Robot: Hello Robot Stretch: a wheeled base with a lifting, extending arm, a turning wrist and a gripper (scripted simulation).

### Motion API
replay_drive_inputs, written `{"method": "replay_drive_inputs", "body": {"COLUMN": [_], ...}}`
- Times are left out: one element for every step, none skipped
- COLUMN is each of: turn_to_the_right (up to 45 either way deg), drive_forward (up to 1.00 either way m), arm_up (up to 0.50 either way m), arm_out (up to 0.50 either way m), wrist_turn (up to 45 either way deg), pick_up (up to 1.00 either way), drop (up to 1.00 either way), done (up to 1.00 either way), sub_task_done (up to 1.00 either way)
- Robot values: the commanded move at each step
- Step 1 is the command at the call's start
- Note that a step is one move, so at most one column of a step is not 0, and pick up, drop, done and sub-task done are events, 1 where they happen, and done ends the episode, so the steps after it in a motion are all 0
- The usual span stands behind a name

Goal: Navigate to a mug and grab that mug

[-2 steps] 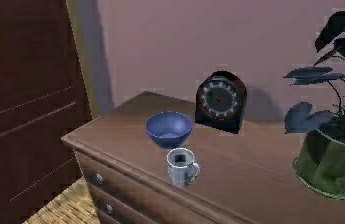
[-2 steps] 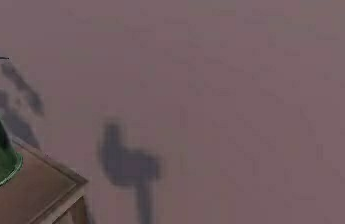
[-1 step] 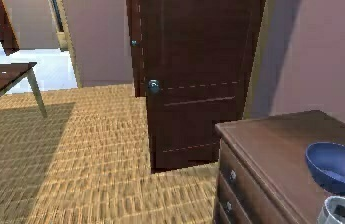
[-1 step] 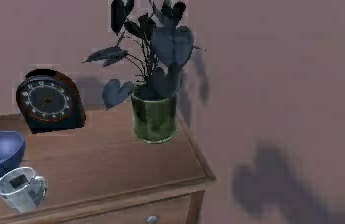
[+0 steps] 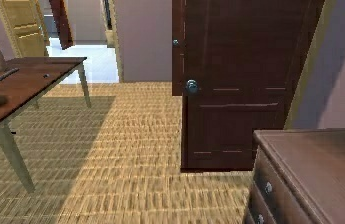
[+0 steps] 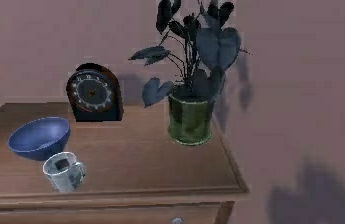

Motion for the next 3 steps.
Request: {"method": "replay_drive_inputs", "body": {"turn_to_the_right": [0.0,-12.0,0.0], "drive_forward": [0.15,0.0,0.0], "arm_up": [0.0,0.0,0.5], "arm_out": [0.0,0.0,0.0], "wrist_turn": [0.0,0.0,0.0], "pick_up": [0.0,0.0,0.0], "drop": [0.0,0.0,0.0], "done": [0.0,0.0,0.0], "sub_task_done": [0.0,0.0,0.0]}}
